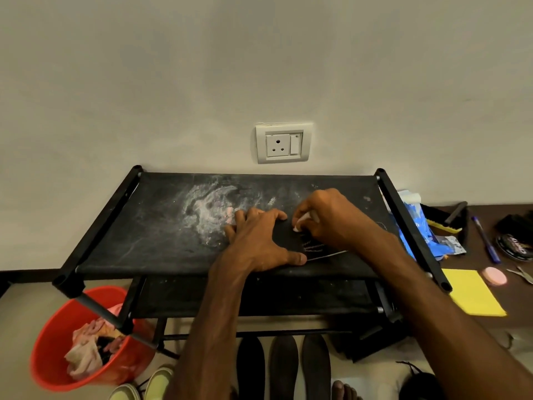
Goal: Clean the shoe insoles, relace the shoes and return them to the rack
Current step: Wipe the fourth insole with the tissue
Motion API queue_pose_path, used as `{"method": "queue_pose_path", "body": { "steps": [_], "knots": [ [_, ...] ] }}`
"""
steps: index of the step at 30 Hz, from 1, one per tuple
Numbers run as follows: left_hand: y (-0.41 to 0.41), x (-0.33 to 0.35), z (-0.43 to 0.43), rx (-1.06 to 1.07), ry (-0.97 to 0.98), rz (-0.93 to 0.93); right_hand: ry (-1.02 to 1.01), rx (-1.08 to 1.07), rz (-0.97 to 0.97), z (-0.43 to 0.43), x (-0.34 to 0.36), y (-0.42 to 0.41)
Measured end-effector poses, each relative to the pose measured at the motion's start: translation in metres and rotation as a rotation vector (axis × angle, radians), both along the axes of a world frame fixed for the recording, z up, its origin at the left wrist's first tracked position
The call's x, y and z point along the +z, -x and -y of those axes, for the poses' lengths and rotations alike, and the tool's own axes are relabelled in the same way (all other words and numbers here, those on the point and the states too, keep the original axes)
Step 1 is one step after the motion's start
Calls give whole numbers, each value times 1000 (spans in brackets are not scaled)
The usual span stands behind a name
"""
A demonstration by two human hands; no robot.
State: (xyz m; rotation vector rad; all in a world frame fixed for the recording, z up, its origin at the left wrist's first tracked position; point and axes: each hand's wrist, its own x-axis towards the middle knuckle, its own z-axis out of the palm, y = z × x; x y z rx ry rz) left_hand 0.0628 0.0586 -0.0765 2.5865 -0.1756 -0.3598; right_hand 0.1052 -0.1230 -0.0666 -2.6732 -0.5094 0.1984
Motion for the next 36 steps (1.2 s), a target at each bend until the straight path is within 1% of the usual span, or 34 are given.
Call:
{"method": "queue_pose_path", "body": {
  "steps": [3,5,9,11,13,16,18,20,25,26,30,32,33,36],
  "knots": [
    [0,0,-1,-10,2,-15,-11,-52,107,-10,-10,-4],
    [0,0,-1,-9,5,-20,11,-49,107,-12,-10,-5],
    [0,1,-1,2,18,-17,61,85,-86,-1,8,2],
    [0,2,0,6,11,-12,58,118,-142,6,15,7],
    [0,3,0,6,6,-13,40,81,-96,8,11,6],
    [0,4,1,-2,-5,-25,7,-7,47,-2,-1,0],
    [1,4,0,-5,-10,-28,5,-37,71,-7,-4,-3],
    [1,3,0,-8,-9,-28,22,-13,27,-8,-1,-2],
    [-1,1,-1,3,7,-4,62,143,-168,6,24,18],
    [-1,1,-1,5,5,-2,58,145,-171,7,25,20],
    [-1,2,-1,-2,-9,2,3,58,-18,0,11,16],
    [0,2,-1,-2,-12,5,0,49,12,-2,7,15],
    [0,2,-1,-2,-14,3,11,59,-2,-1,9,16],
    [-1,2,-1,3,-14,5,68,128,-132,9,21,19]
  ]
}}
